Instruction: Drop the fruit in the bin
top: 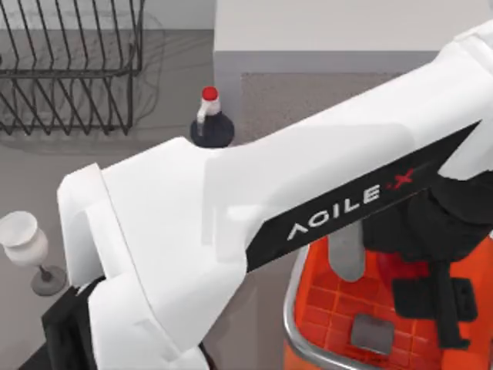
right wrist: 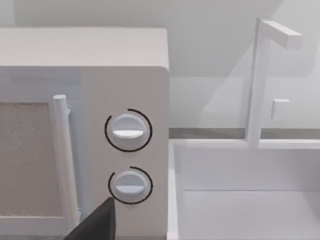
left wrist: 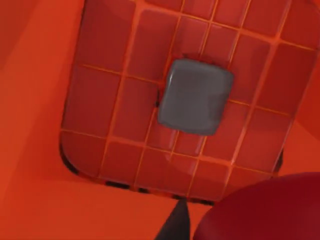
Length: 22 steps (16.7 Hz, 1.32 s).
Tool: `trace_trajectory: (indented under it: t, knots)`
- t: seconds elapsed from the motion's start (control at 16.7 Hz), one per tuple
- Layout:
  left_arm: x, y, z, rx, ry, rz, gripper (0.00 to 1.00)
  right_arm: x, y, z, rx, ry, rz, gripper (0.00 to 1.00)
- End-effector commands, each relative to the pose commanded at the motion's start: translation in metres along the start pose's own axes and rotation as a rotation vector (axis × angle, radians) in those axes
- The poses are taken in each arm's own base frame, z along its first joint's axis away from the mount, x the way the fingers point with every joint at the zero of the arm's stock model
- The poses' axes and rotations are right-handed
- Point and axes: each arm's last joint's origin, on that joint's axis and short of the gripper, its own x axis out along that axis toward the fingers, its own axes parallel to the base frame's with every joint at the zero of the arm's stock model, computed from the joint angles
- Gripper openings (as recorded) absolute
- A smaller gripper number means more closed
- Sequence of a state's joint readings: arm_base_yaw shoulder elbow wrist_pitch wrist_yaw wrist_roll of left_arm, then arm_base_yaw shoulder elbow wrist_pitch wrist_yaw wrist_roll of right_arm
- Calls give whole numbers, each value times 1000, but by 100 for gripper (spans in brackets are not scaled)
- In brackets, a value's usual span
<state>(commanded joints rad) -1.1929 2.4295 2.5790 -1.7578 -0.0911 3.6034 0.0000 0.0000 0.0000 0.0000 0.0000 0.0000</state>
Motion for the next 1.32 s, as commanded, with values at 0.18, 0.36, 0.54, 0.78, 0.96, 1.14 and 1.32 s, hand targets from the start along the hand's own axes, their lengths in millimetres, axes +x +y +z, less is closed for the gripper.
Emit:
trace_trajectory:
  t: [0.18,0.36,0.54,0.78,0.96,1.14,1.32]
  knots:
    - [-1,-3,3,-11,0,-6,0,0,0,0,0,0,0,100]
    - [9,-6,1,-21,3,-7,0,0,0,0,0,0,0,100]
    - [30,-5,-2,-18,-2,-2,0,0,0,0,0,0,0,100]
    - [62,0,-2,-1,-10,5,0,0,0,0,0,0,0,100]
    - [70,1,-1,0,0,0,0,0,0,0,0,0,0,100]
    - [70,1,-1,0,0,0,0,0,0,0,0,0,0,100]
    - [70,1,-1,0,0,0,23,0,0,0,0,0,0,100]
